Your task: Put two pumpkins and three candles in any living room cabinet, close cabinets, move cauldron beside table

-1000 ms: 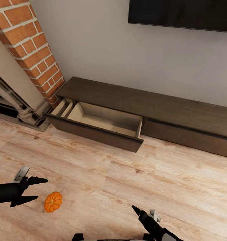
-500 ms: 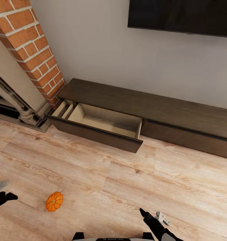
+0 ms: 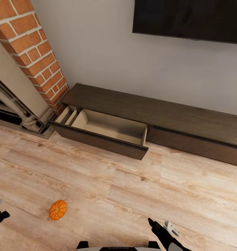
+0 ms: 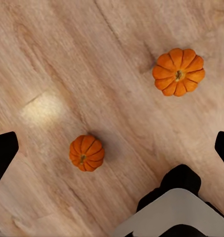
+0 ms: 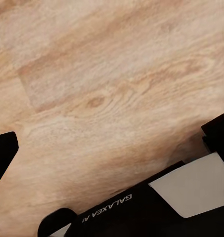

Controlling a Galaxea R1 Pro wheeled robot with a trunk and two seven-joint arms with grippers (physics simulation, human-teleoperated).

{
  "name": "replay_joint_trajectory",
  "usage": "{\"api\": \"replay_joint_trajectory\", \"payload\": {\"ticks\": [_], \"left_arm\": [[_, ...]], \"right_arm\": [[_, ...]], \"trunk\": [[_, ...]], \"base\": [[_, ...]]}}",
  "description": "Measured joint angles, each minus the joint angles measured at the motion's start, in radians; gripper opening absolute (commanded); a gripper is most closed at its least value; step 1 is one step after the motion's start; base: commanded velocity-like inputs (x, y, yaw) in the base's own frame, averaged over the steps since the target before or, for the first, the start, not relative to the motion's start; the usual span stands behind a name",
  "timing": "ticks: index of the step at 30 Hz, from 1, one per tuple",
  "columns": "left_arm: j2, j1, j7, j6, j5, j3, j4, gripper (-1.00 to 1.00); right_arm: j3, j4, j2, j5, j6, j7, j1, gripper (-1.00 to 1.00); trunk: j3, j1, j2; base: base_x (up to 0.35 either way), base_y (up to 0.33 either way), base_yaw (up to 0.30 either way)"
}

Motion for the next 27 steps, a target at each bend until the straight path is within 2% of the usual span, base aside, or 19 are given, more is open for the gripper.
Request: {"api": "replay_joint_trajectory", "payload": {"ticks": [6,10,15,18,22,26,27], "left_arm": [[-0.009,0.000,-0.003,-0.015,-0.006,-0.004,0.008,1.00],[-0.016,0.000,-0.007,-0.019,-0.004,-0.005,0.002,1.00],[-0.036,0.000,-0.008,-0.058,-0.006,-0.007,0.033,1.00],[-0.054,0.000,-0.008,-0.118,-0.005,-0.014,0.091,1.00],[-0.075,0.000,-0.008,-0.145,-0.003,-0.017,0.118,1.00],[-0.125,0.000,-0.008,-0.156,-0.006,-0.024,0.129,1.00],[-0.130,0.000,-0.007,-0.157,-0.008,-0.024,0.130,1.00]], "right_arm": [[0.048,0.000,0.001,0.000,-0.052,-0.029,0.000,1.00],[0.085,0.000,0.000,-0.001,-0.084,-0.082,0.000,1.00],[0.097,0.001,-0.003,0.000,-0.095,-0.101,0.000,1.00],[0.102,0.002,-0.004,0.000,-0.097,-0.104,0.000,1.00],[0.104,0.002,-0.004,0.000,-0.108,-0.105,0.000,1.00],[0.105,0.002,-0.004,0.000,-0.143,-0.105,0.000,1.00],[0.105,0.002,-0.004,0.000,-0.144,-0.105,0.000,1.00]], "trunk": [[0.027,-0.023,0.042],[0.045,-0.038,0.070],[0.059,-0.046,0.084],[0.064,-0.046,0.084],[0.070,-0.046,0.084],[0.076,-0.046,0.084],[0.077,-0.046,0.084]], "base": [[0.000,0.000,-0.084],[0.000,0.000,-0.094],[0.000,0.000,-0.096],[0.000,0.000,-0.096],[0.000,0.000,-0.095],[0.000,0.000,-0.090],[0.000,0.000,-0.088]]}}
